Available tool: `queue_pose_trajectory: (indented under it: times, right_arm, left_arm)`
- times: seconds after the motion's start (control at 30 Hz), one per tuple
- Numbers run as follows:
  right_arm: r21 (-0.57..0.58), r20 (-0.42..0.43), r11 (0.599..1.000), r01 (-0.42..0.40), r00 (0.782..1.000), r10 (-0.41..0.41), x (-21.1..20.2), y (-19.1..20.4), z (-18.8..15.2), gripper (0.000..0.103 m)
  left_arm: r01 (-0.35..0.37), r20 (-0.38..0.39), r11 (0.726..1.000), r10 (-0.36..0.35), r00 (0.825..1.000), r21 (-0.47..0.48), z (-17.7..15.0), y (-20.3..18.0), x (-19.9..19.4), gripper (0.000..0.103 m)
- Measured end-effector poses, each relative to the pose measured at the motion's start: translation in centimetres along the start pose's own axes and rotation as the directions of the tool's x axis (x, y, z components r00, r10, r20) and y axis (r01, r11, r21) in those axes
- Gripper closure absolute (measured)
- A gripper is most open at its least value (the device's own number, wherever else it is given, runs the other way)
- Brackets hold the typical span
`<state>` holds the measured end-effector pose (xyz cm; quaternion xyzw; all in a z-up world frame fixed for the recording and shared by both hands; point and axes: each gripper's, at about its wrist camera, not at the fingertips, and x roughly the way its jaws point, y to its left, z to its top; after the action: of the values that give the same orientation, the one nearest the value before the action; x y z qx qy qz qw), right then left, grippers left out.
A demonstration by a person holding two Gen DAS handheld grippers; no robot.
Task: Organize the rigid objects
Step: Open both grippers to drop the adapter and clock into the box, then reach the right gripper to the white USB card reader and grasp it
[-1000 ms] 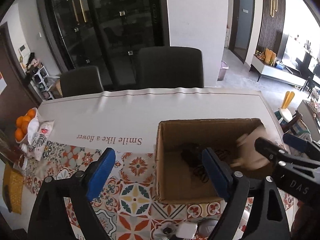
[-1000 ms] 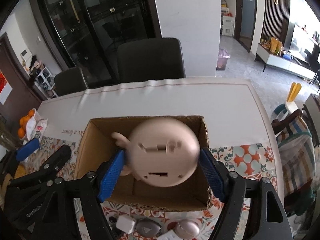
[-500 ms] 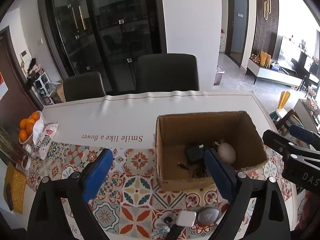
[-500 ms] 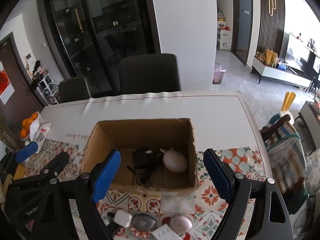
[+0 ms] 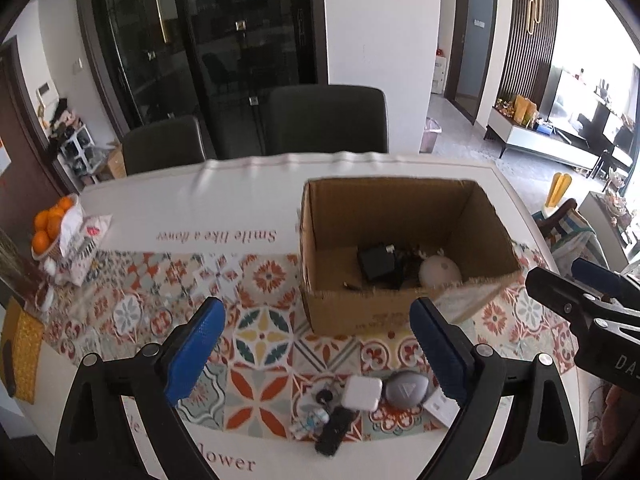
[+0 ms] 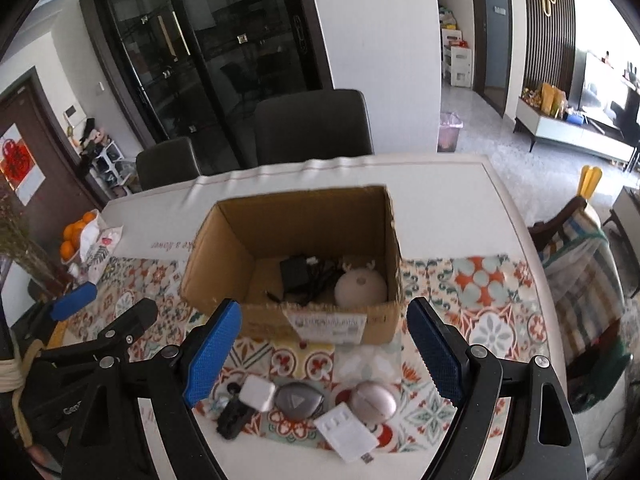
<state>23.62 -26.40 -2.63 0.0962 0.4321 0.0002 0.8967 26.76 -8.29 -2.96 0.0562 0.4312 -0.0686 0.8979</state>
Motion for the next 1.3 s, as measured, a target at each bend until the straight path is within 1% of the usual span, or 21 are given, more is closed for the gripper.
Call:
queue_pose_trajectory:
  times: [0.37,0.6,0.73,0.9,1.0,1.23,1.3]
  right_arm:
    - [-0.006,-0.075,1.000,-0.005,0.997,0.005,1.4,-0.5,-3.8,0.018]
    - [-0.005,-0.145,1.000,-0.002,0.989,0.001,2.9,-0.8,-5.9,0.018]
    - [-0.010,-0.200,1.000,-0.007,0.980,0.004,4.1,-0.9,-7.4,0.018]
    - [-0.020,-0.246,1.000,-0.001,0.969,-0.004,5.1,-1.1,-8.9,0.018]
    - [-0.023,-0.273,1.000,0.000,0.962,-0.007,5.6,-1.2,-9.8,0.018]
    - [-0.060,-0.338,0.998,-0.008,0.941,-0.013,7.2,-1.1,-11.5,0.018]
    - [-0.076,-0.355,0.997,-0.001,0.935,-0.026,7.7,-1.1,-11.9,0.018]
  left_arm:
    - [0.009,-0.095,1.000,-0.011,0.995,-0.027,-3.5,-0.4,1.7,0.008]
    - [0.004,-0.147,1.000,-0.009,0.989,-0.031,-5.6,-0.6,2.7,0.008]
    - [0.002,-0.188,1.000,-0.007,0.982,-0.031,-7.1,-0.7,3.5,0.008]
    - [0.007,-0.241,0.999,-0.015,0.970,-0.035,-9.0,-0.9,4.6,0.008]
    - [-0.004,-0.269,0.999,-0.007,0.963,-0.041,-10.1,-1.0,5.2,0.008]
    - [-0.021,-0.317,0.999,0.012,0.948,-0.026,-12.0,-1.3,6.2,0.008]
    - [-0.020,-0.329,0.999,0.010,0.944,-0.026,-12.4,-1.4,6.4,0.008]
